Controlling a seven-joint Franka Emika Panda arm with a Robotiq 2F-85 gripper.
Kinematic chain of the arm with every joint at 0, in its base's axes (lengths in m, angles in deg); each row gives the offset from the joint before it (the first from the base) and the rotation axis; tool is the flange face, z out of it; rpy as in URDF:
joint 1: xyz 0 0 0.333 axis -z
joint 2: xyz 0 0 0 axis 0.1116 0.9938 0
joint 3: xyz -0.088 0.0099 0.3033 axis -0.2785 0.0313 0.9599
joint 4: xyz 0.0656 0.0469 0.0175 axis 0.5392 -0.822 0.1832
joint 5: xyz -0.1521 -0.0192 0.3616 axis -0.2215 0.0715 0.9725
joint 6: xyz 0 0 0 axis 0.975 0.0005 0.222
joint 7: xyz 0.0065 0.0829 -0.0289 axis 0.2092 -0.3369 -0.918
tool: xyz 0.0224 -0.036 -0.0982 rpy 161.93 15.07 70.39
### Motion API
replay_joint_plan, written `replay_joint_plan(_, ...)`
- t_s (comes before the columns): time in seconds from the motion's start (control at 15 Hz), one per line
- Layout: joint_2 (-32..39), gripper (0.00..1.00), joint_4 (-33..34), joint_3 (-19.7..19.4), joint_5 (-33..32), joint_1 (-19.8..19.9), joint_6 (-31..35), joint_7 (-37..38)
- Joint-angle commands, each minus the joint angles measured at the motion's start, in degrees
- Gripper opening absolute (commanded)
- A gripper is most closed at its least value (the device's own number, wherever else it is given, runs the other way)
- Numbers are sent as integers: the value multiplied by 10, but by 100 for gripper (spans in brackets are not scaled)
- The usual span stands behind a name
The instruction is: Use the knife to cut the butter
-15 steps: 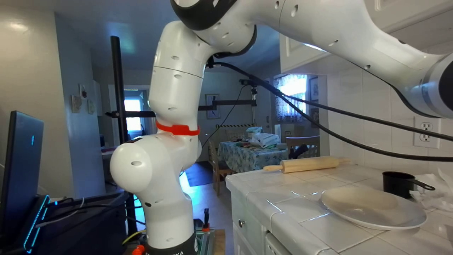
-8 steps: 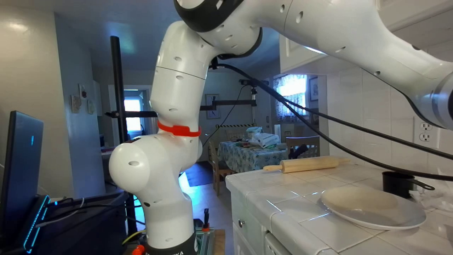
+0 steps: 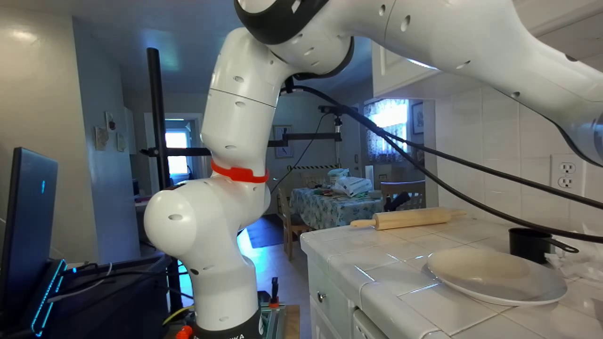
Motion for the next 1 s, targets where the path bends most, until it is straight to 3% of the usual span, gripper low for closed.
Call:
replay_joint_plan(0.0, 30, 100, 39, 12, -3, 8, -11, -9)
replay_joint_plan(0.2, 43, 98, 53, 16, -14, 5, -14, -3)
replay_joint_plan(0.47, 57, 81, 65, 21, -22, 6, -15, -4)
replay_joint_plan(0.53, 61, 84, 70, 20, -27, 6, -18, 0)
replay_joint_plan(0.93, 62, 77, 80, 20, -39, 3, -31, 4)
